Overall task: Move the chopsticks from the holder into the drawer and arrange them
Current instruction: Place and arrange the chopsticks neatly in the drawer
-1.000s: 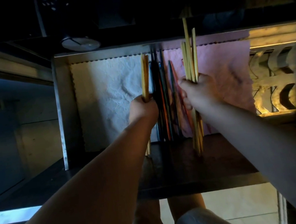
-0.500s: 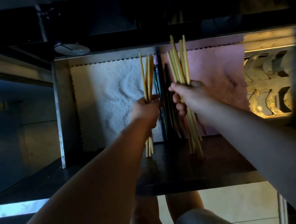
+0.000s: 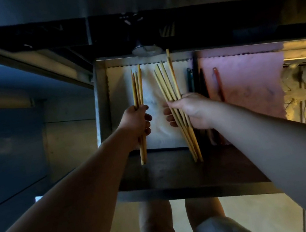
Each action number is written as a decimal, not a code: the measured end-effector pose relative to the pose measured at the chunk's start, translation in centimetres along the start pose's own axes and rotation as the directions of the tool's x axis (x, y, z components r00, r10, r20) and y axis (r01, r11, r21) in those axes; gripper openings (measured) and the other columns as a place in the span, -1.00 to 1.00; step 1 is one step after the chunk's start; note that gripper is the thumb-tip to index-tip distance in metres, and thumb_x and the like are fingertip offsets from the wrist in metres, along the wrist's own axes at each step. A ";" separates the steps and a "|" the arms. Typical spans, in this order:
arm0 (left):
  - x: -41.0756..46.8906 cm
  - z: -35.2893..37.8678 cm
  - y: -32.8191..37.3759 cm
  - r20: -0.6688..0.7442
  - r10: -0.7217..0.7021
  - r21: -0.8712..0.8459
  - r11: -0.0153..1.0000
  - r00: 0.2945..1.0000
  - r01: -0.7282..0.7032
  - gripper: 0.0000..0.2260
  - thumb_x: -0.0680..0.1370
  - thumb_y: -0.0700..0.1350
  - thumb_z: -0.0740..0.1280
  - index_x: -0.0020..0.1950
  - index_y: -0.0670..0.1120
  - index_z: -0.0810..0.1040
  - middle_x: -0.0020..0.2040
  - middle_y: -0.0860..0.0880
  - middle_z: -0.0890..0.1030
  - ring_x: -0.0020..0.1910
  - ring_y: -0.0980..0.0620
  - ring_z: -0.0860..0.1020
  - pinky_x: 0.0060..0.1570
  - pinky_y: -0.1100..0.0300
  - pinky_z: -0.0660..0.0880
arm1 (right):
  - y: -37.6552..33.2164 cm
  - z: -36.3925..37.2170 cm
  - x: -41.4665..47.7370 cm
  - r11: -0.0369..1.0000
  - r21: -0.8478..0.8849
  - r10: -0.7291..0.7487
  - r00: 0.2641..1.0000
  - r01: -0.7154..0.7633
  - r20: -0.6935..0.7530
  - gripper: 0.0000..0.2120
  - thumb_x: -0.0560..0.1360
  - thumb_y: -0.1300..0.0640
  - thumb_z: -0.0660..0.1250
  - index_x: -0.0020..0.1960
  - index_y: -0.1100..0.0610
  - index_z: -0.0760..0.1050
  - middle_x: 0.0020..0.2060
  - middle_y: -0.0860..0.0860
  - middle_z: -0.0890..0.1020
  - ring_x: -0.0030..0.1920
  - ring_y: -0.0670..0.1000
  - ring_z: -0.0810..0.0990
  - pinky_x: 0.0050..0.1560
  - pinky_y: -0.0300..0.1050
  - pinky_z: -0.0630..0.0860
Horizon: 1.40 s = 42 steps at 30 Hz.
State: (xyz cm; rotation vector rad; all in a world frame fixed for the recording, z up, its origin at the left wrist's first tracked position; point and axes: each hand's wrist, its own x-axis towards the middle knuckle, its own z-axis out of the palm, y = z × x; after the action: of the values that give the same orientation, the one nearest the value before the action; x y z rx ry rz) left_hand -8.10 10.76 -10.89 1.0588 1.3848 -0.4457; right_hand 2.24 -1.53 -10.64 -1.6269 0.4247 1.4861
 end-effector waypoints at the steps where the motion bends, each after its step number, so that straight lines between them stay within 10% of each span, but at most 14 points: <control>1: 0.2 -0.8 0.0 0.003 -0.007 -0.025 1.000 1.000 0.007 -0.83 0.65 -0.05 0.21 0.19 -0.05 0.49 -0.10 -0.06 0.54 -0.29 0.07 0.47 -0.23 0.16 0.50 | 0.1 0.8 0.6 1.000 -0.020 -0.008 1.000 0.008 -0.012 -0.88 0.58 0.20 0.27 0.01 0.22 0.56 -0.21 0.11 0.66 -0.22 0.06 0.65 -0.15 -0.04 0.62; 7: 2.9 -3.6 -0.6 -0.086 0.057 0.004 0.998 0.995 -0.057 -0.77 0.60 -0.09 0.31 0.25 -0.04 0.50 0.04 -0.11 0.66 -0.05 -0.07 0.68 -0.02 -0.05 0.64 | 0.2 5.5 3.4 1.000 -0.006 -0.002 0.989 0.001 -0.147 -0.73 0.55 0.17 0.33 0.21 0.24 0.44 -0.35 0.06 0.63 -0.39 0.04 0.62 -0.30 -0.07 0.59; 13: 3.6 -4.3 -0.1 -0.127 0.167 0.280 0.952 0.978 -0.127 -0.55 0.54 -0.21 0.30 0.44 -0.12 0.40 0.29 -0.14 0.55 0.25 -0.17 0.53 0.25 0.02 0.49 | 1.0 9.4 5.5 1.000 -0.022 -0.005 0.973 0.000 -0.231 -0.52 0.39 -0.04 0.45 0.24 0.13 0.49 0.09 0.14 0.63 0.08 0.21 0.62 0.18 0.20 0.53; 27: 2.5 -4.5 -0.4 -0.119 0.257 0.540 0.827 0.959 -0.155 -0.27 0.53 -0.19 0.38 0.59 -0.07 0.04 0.49 -0.16 0.30 0.45 -0.16 0.33 0.37 0.03 0.33 | 1.8 10.1 6.8 0.948 -0.312 -0.198 0.888 0.066 -0.414 -0.47 0.47 -0.05 0.34 0.38 0.11 0.37 0.24 0.15 0.54 0.18 0.20 0.55 0.15 0.04 0.51; 35: 2.6 -4.5 -1.2 0.147 0.207 0.895 0.388 0.967 -0.219 -0.28 0.62 -0.06 0.25 0.62 -0.04 -0.15 0.59 0.03 -0.32 0.57 -0.15 0.00 0.46 -0.05 0.17 | 1.8 7.8 6.4 0.913 -0.382 -0.294 0.880 0.143 -0.373 -0.57 0.53 0.14 0.33 0.38 0.15 0.40 0.17 0.02 0.57 0.15 0.05 0.56 -0.02 -0.19 0.40; 42: 3.2 -5.0 -1.5 0.235 0.232 0.902 0.308 0.944 -0.301 -0.29 0.63 0.03 0.21 0.61 0.02 -0.19 0.58 0.05 -0.37 0.58 -0.14 -0.07 0.49 -0.12 0.12 | 2.1 7.8 6.3 0.860 -0.475 -0.407 0.813 0.186 -0.416 -0.51 0.52 0.06 0.35 0.41 0.03 0.33 0.22 -0.02 0.51 0.18 0.01 0.52 0.04 -0.14 0.47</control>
State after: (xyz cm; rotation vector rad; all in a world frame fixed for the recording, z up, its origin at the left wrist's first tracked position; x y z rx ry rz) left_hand -11.52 15.07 -13.62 2.1764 0.7531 -1.0882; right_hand -2.77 5.20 -16.58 -2.3199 0.1081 0.9233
